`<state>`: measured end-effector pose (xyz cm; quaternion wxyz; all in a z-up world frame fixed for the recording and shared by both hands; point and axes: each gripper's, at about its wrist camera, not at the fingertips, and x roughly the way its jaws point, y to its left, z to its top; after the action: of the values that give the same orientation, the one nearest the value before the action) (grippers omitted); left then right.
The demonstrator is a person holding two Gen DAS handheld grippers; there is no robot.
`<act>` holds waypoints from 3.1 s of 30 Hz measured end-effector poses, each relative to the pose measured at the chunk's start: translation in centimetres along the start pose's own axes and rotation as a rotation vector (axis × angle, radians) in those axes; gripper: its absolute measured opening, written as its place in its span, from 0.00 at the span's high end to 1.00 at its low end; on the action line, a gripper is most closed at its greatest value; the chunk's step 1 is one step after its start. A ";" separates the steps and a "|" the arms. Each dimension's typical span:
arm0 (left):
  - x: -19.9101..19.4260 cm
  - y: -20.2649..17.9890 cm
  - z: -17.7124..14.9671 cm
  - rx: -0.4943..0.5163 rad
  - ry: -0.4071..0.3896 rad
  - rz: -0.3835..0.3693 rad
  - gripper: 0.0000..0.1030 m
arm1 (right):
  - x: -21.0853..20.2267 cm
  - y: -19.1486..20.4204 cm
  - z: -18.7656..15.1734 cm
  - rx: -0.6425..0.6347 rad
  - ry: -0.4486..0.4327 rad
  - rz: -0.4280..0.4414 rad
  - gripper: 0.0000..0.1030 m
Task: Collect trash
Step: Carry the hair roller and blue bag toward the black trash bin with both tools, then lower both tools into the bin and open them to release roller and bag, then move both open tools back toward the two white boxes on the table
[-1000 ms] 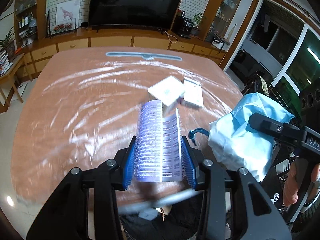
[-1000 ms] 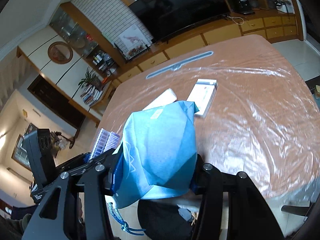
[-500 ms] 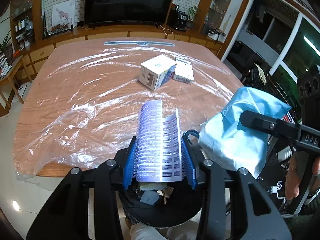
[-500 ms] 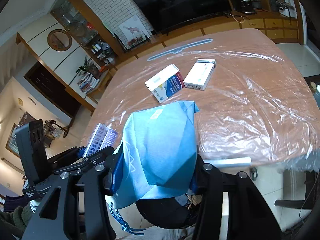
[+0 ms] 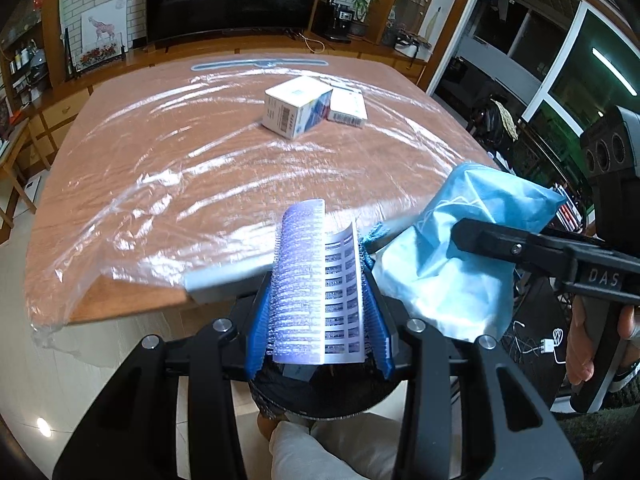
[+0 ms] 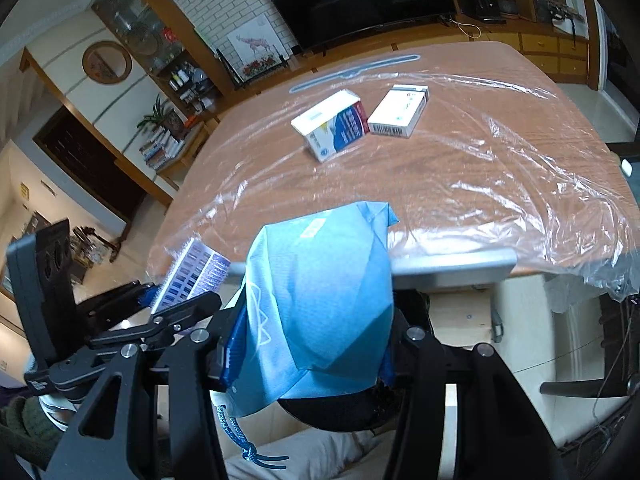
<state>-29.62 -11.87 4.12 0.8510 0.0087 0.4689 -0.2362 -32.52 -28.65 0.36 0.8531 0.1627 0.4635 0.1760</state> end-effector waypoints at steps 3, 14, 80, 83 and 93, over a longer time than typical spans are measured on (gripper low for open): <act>0.2 -0.2 -0.7 0.010 0.012 -0.006 0.58 | 0.5 0.3 -0.8 -0.022 0.022 -0.014 0.52; 1.4 -0.9 -2.4 0.079 0.058 -0.011 0.58 | 2.1 1.4 -2.7 -0.098 0.071 -0.063 0.52; 9.5 -0.6 -6.7 0.133 0.239 0.118 0.28 | 9.5 -2.4 -6.8 -0.179 0.213 -0.274 0.31; 8.8 0.0 -6.9 0.119 0.234 0.112 0.26 | 8.9 -2.6 -6.9 -0.167 0.207 -0.266 0.31; -0.2 -0.6 -3.8 0.121 0.015 0.009 0.11 | -1.6 -0.9 -3.6 -0.167 -0.071 -0.268 0.04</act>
<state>-32.98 -11.45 2.32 0.8465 0.0639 0.4600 -0.2603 -36.22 -29.73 -0.73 0.8954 0.0342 0.4342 0.0925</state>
